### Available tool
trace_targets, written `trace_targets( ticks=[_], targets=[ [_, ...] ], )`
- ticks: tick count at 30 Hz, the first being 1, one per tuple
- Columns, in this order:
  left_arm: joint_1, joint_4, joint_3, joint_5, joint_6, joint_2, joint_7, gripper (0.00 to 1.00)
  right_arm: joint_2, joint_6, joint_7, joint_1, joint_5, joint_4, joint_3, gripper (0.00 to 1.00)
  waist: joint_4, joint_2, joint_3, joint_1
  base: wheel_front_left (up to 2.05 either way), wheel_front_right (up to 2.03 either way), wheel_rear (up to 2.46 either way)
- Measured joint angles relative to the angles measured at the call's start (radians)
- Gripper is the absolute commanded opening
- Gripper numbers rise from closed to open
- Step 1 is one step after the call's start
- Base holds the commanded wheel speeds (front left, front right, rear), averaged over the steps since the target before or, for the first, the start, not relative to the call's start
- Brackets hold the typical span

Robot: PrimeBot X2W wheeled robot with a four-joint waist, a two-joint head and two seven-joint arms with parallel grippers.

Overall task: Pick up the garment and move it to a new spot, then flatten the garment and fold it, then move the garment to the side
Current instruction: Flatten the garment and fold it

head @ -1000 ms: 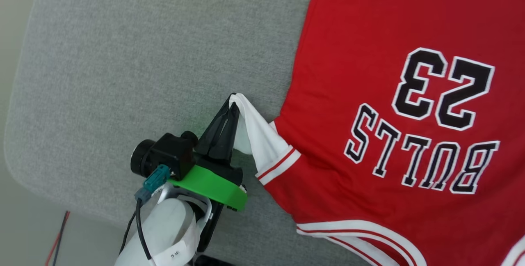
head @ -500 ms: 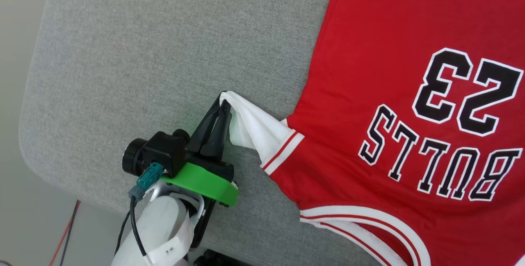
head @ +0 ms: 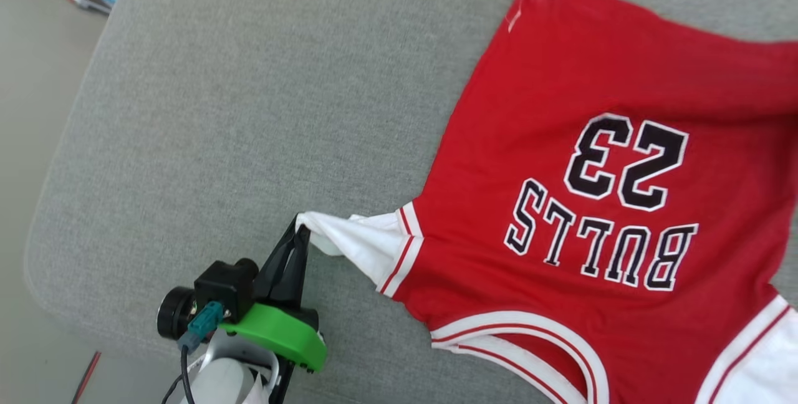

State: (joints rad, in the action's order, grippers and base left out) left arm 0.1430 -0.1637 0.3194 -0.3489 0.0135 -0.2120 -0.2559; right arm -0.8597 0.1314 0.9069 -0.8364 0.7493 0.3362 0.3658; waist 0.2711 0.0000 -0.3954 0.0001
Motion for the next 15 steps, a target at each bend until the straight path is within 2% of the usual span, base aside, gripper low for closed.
trace_targets(
  ticks=[4, 8, 15],
  targets=[
    [-0.030, -0.014, -0.006, -0.003, -0.002, -0.014, 0.000, 0.00, -0.075, 0.000, -0.054, 0.159, 0.073, -0.091, 0.003, 0.00, -0.026, 0.0000, 0.061, 0.0000, 0.00, 0.00, 0.00],
    [-0.065, -0.017, -0.010, -0.009, -0.009, -0.022, 0.000, 0.00, -0.121, 0.000, -0.118, 0.354, 0.137, -0.160, -0.046, 0.00, -0.058, 0.0000, 0.116, -0.0001, 0.00, 0.00, 0.00],
    [-0.109, -0.021, -0.024, -0.018, -0.018, -0.043, 0.000, 0.00, -0.113, 0.000, -0.213, 0.726, 0.172, -0.240, -0.209, 0.00, -0.127, 0.0001, 0.180, -0.0001, 0.00, 0.00, 0.00]
  ],
)
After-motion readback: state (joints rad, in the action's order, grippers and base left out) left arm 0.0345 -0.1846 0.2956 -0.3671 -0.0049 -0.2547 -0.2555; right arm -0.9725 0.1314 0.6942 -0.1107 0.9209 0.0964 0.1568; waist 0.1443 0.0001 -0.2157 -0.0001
